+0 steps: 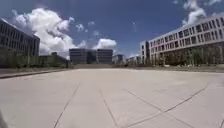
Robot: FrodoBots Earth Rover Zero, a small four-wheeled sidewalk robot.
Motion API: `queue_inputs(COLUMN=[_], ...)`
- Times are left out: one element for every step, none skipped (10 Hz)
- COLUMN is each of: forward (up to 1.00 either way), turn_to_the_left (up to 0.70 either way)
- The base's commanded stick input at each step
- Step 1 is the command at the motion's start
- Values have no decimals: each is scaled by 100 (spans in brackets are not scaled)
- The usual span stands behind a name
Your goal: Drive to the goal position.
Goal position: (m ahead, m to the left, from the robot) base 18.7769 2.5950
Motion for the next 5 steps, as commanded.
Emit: queue_inputs(forward=[70, 70, 70, 70, 70], turn_to_the_left=[0, 0, 0, 0, 0])
